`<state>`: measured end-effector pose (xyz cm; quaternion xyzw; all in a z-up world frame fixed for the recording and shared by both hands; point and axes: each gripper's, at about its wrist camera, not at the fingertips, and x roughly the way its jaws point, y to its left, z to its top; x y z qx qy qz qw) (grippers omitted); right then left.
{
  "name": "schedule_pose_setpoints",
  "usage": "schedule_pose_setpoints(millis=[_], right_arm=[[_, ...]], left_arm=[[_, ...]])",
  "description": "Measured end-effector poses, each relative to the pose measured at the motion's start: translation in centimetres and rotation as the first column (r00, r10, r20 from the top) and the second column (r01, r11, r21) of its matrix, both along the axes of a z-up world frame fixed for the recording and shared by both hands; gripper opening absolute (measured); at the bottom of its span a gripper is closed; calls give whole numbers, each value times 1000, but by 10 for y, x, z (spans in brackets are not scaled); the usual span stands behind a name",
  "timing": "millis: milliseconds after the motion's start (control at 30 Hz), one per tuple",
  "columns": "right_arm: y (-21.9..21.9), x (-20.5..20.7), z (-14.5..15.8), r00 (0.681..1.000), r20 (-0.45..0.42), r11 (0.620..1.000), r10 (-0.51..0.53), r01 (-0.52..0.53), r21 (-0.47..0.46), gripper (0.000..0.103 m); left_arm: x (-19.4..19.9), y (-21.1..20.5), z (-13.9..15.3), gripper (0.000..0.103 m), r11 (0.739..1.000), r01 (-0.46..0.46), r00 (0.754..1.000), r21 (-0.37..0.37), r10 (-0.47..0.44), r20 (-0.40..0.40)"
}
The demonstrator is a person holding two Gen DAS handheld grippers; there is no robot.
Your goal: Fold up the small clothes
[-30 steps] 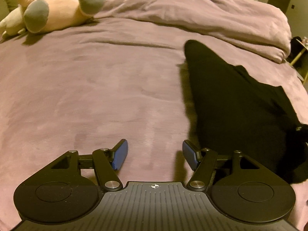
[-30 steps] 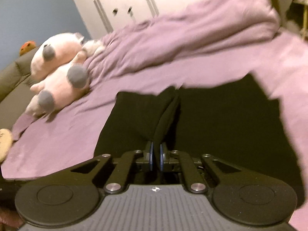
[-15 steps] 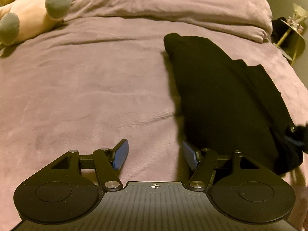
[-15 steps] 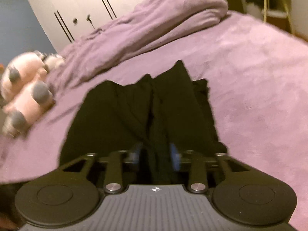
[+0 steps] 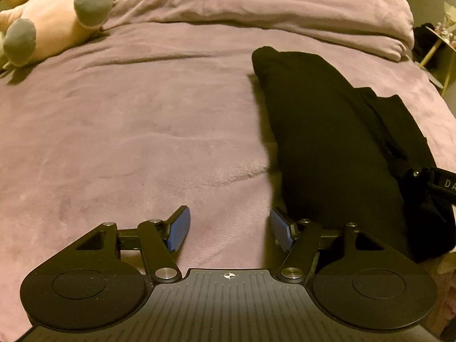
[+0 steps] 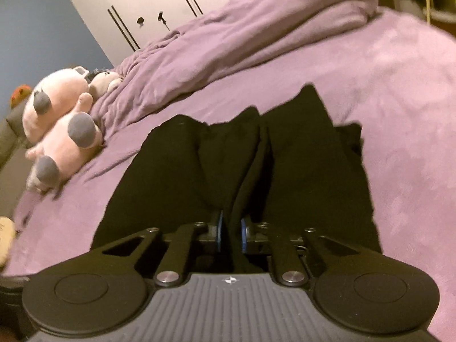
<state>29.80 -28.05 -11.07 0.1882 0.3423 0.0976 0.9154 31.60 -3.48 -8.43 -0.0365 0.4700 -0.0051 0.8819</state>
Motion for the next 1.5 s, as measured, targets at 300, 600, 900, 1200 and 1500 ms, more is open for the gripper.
schedule_pose_setpoints(millis=[300, 600, 900, 1200, 1500], right_arm=[[12, -22, 38, 976, 184, 933, -118, 172, -315, 8], [-11, -18, 19, 990, 68, 930, -127, 142, -339, 24], [-33, -52, 13, 998, 21, 988, -66, 68, -137, 32], [-66, -64, 11, 997, -33, 979, -65, 71, 193, 13], [-82, -74, -4, 994, -81, 973, -73, 89, 213, 33]], left_arm=[[-1, -9, 5, 68, 1000, -13, 1000, 24, 13, 0], [-6, -21, 6, 68, 999, 6, 1000, 43, -6, -3], [-13, -36, 7, 68, 997, 10, 1000, 77, -10, -2], [-24, -39, 14, 67, 996, 13, 1000, 89, -13, -5], [-44, -28, 17, 67, 1000, 9, 1000, 3, -9, 6]])
